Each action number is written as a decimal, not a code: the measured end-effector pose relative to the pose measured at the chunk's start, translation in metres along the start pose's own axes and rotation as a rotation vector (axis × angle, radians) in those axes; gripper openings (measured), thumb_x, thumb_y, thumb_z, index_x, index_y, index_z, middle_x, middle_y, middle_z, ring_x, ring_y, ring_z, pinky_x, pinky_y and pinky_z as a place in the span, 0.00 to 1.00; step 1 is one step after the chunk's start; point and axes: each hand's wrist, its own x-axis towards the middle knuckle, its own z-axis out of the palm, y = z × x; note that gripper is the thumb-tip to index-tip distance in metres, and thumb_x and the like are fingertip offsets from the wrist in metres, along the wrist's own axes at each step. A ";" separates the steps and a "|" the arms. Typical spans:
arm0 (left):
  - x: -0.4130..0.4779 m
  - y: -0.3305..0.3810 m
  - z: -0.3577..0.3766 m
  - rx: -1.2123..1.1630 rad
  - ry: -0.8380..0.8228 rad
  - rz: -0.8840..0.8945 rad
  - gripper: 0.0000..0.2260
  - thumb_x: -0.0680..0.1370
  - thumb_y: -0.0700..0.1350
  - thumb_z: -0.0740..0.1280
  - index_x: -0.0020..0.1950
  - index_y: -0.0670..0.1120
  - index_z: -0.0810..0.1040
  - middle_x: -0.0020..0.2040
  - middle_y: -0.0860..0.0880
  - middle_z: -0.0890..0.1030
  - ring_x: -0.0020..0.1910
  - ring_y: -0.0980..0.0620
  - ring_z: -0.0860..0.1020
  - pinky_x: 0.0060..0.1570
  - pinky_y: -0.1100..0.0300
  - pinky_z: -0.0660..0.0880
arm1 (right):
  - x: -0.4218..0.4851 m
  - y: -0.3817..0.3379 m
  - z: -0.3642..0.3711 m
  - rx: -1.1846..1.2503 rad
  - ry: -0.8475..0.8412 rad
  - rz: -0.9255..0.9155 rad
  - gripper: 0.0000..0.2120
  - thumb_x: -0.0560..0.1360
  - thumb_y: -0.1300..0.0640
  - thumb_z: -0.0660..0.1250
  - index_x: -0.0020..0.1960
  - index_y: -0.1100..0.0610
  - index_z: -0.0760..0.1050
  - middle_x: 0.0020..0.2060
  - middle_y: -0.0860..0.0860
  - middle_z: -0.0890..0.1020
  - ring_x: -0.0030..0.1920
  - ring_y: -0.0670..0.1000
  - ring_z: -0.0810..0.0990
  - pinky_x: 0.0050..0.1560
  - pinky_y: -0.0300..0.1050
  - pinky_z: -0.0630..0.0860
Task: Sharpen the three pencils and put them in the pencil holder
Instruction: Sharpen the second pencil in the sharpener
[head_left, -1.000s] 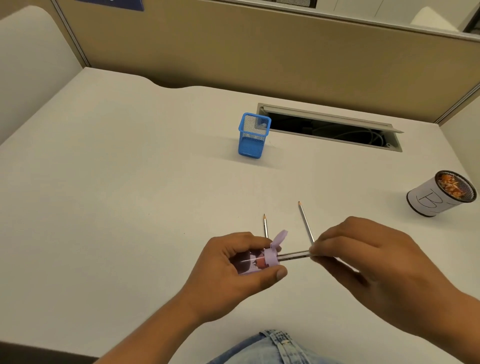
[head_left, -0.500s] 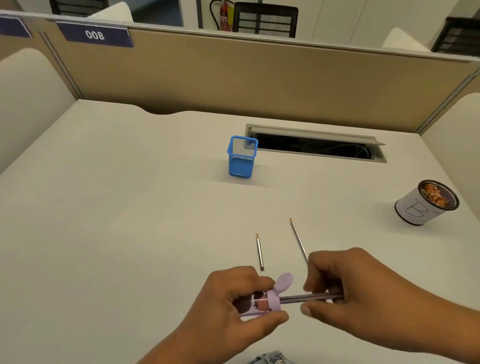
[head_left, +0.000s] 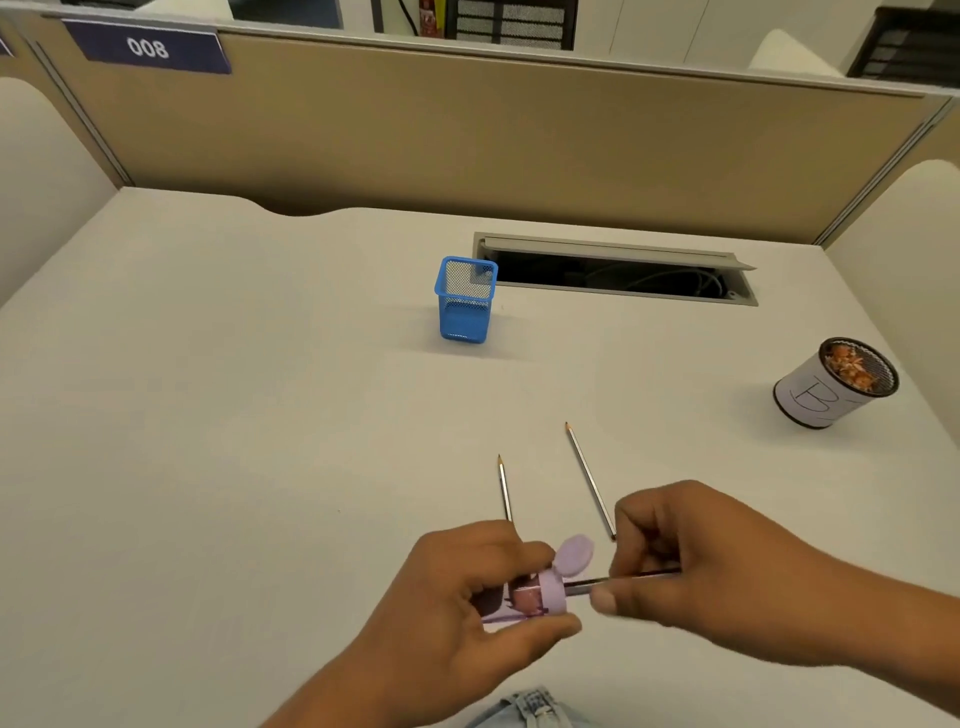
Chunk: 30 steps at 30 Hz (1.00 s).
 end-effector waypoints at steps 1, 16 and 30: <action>-0.002 0.000 0.002 -0.080 0.002 -0.088 0.08 0.70 0.52 0.76 0.47 0.53 0.83 0.33 0.55 0.74 0.31 0.59 0.70 0.32 0.69 0.65 | -0.004 0.001 -0.001 -0.119 0.054 -0.104 0.14 0.67 0.38 0.74 0.40 0.46 0.76 0.31 0.44 0.82 0.27 0.42 0.73 0.29 0.32 0.68; -0.014 -0.002 0.008 0.032 0.011 0.120 0.09 0.73 0.53 0.74 0.50 0.50 0.82 0.35 0.53 0.76 0.32 0.58 0.71 0.32 0.71 0.65 | -0.015 -0.008 0.005 0.109 -0.122 0.178 0.17 0.70 0.44 0.75 0.31 0.51 0.73 0.22 0.43 0.73 0.23 0.43 0.65 0.26 0.36 0.62; -0.006 0.001 -0.003 0.117 0.023 0.189 0.08 0.74 0.49 0.74 0.49 0.46 0.83 0.35 0.53 0.76 0.33 0.57 0.70 0.31 0.68 0.68 | -0.013 -0.024 -0.002 0.088 -0.107 0.097 0.17 0.72 0.43 0.72 0.31 0.50 0.72 0.22 0.44 0.70 0.22 0.45 0.61 0.24 0.37 0.57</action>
